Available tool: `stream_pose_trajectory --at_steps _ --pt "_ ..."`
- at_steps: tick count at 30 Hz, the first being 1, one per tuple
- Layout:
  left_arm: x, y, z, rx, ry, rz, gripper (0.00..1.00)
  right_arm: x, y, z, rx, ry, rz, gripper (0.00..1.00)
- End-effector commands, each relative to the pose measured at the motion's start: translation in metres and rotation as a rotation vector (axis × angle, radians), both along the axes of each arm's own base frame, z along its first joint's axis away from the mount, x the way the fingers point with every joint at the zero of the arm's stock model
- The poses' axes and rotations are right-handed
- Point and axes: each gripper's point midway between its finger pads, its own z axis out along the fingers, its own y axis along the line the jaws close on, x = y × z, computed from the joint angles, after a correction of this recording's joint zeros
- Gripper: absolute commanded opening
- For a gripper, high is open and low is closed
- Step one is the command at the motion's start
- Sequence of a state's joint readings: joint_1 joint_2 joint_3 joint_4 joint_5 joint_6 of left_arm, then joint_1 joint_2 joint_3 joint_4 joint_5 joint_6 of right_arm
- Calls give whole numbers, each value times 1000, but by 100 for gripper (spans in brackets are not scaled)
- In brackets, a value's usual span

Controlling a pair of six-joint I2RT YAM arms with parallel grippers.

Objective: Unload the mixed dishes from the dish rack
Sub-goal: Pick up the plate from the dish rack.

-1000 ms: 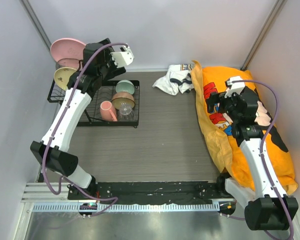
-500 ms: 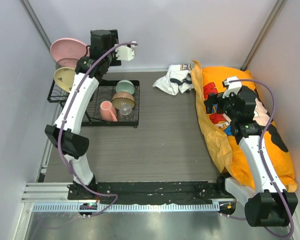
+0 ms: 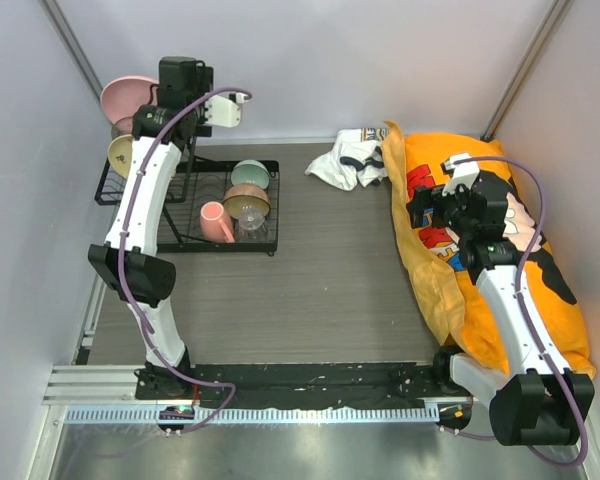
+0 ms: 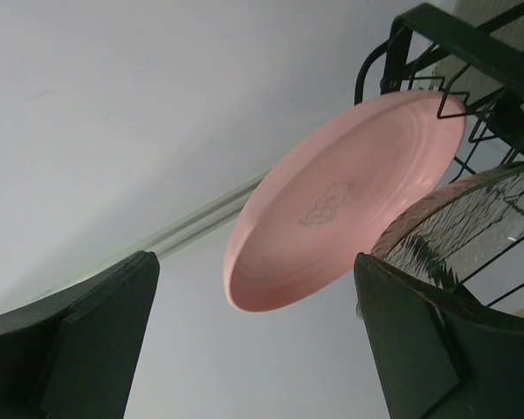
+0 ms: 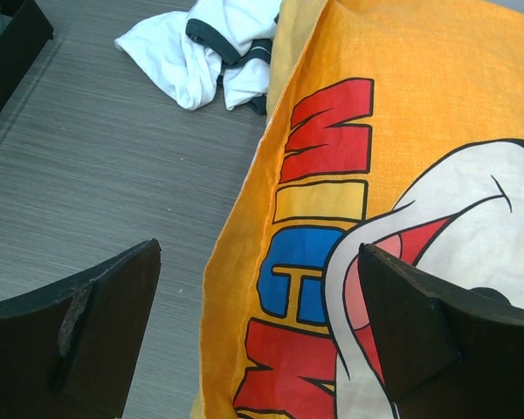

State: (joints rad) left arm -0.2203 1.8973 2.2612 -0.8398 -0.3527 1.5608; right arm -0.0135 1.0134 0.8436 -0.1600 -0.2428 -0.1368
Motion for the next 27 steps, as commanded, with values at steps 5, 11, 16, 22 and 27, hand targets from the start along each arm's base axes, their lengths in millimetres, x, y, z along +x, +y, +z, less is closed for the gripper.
stream_pose_trajectory --at_steps 5,11,16,22,27 --pt "15 27 12 50 -26 12 100 6 0 22 -15 -53 12 100" --pt "31 39 7 116 -14 21 100 9 -1 18 -22 -41 13 100" --pt "43 37 9 136 -40 9 98 10 -1 14 -29 -29 15 100" --pt "52 38 4 153 -48 18 86 10 0 10 -30 -15 23 100" --pt "49 42 3 168 -40 35 74 11 0 8 -31 -5 25 100"
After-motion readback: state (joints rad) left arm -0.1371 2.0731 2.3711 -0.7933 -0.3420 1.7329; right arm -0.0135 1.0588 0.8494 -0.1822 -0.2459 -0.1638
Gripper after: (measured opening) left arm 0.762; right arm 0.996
